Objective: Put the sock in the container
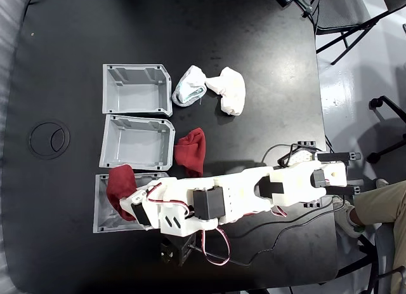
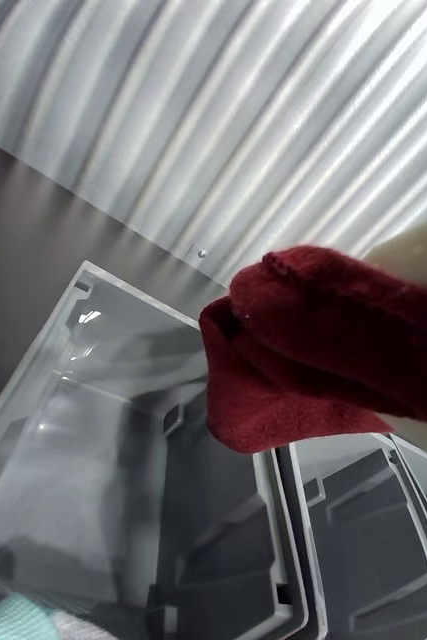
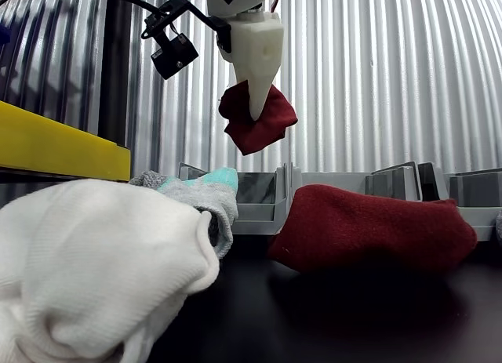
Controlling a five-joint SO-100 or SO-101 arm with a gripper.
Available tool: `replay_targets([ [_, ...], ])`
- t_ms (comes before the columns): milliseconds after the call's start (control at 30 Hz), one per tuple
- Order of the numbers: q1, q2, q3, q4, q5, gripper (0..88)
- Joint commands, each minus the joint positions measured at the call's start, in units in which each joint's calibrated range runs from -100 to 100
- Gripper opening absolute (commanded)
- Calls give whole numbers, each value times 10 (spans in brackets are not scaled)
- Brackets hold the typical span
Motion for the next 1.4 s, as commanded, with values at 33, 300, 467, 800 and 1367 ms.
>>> replay_targets([
  [33, 0, -10, -32, -1, -5, 77],
  [300, -3, -11, -32, 55, -10, 262],
  [467, -1, -17, -33, 83, -11, 303],
  [800, 0, -98, -31, 110, -11, 319],
  [1367, 86, -230, 6, 264, -55, 14],
])
